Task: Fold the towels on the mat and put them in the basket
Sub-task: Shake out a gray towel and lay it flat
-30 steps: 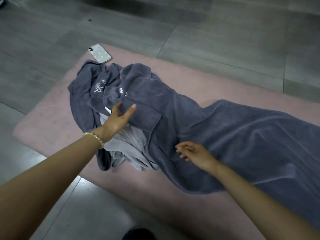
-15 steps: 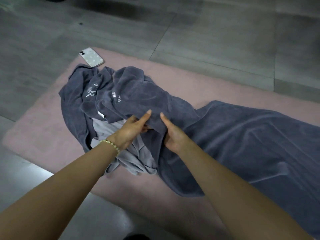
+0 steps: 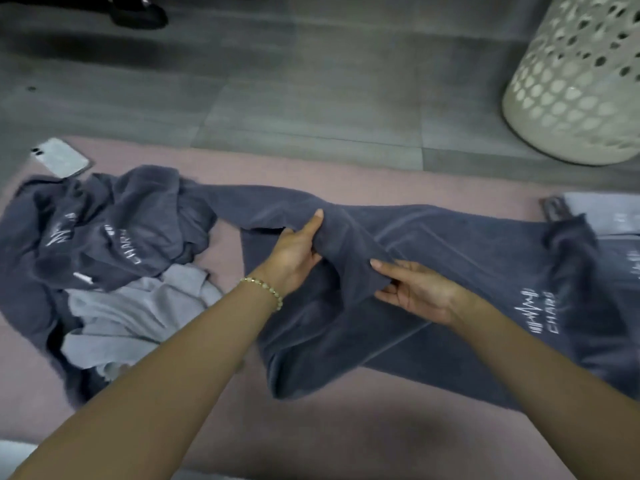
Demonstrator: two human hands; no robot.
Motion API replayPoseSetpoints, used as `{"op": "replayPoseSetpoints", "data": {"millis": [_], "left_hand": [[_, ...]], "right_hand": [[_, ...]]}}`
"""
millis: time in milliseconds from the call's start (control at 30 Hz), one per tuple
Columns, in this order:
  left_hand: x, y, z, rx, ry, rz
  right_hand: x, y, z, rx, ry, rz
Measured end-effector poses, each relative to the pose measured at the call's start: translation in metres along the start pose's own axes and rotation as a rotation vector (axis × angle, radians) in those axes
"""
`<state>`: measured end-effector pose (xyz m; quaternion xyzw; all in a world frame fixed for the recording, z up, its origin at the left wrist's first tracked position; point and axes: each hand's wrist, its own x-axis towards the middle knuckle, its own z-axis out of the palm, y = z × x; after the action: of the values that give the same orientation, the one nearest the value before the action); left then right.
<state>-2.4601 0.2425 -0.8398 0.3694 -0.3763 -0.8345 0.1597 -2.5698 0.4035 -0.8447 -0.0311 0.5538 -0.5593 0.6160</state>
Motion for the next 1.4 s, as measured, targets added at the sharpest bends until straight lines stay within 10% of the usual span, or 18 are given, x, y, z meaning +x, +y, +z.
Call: {"op": "replayPoseSetpoints", "data": {"millis": [400, 1400], "left_hand": [[0.001, -0.151, 0.270, 0.465, -0.490, -0.151], [-0.018, -0.299, 0.277, 0.791, -0.443, -0.409]], "right_hand": [[-0.168, 0.040, -0.226, 0.212, 0.425, -0.144], [-0.218, 0.145, -0.315, 0.014, 1.082, -0.234]]}}
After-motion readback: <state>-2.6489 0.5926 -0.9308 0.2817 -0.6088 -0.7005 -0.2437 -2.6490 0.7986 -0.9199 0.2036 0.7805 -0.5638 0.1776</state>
